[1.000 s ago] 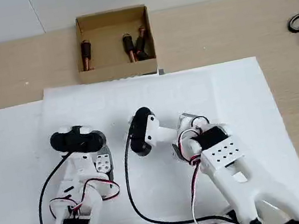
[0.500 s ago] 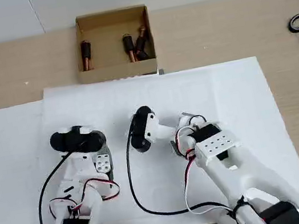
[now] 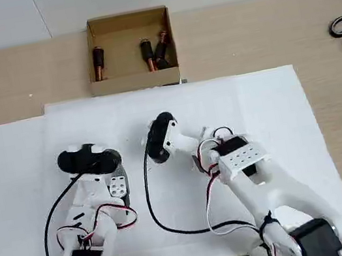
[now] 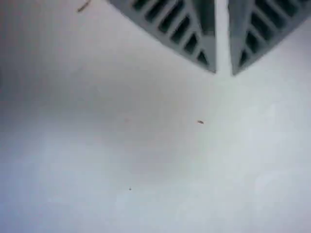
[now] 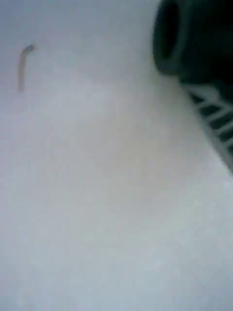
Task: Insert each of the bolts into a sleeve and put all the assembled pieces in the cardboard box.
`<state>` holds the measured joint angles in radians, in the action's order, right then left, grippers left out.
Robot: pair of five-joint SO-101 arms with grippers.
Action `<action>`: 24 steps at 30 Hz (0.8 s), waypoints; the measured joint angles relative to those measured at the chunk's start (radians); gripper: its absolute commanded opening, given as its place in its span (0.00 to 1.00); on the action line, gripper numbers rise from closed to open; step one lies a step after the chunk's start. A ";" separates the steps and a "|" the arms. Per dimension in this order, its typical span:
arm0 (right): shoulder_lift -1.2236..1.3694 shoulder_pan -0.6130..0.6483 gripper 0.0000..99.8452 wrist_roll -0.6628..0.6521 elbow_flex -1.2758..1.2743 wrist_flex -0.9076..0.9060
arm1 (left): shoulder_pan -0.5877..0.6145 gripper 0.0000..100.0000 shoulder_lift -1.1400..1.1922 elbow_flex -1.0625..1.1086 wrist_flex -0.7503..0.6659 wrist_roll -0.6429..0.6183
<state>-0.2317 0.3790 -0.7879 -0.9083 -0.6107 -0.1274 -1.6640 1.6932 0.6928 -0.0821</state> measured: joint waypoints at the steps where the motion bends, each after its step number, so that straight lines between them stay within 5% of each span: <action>1: 0.003 0.000 0.07 0.000 0.002 0.000 | 0.000 0.01 0.000 0.000 0.000 0.000; 13: 0.028 -0.002 0.00 0.107 0.054 -0.017 | 0.000 0.01 0.000 0.000 0.000 0.000; 24: 0.038 0.000 0.00 0.474 0.470 -0.344 | 0.000 0.01 0.000 0.000 0.000 0.000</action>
<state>-0.1933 0.3790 -0.3138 -0.4388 -0.9544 -0.1274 -1.6640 1.6932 0.6928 -0.0821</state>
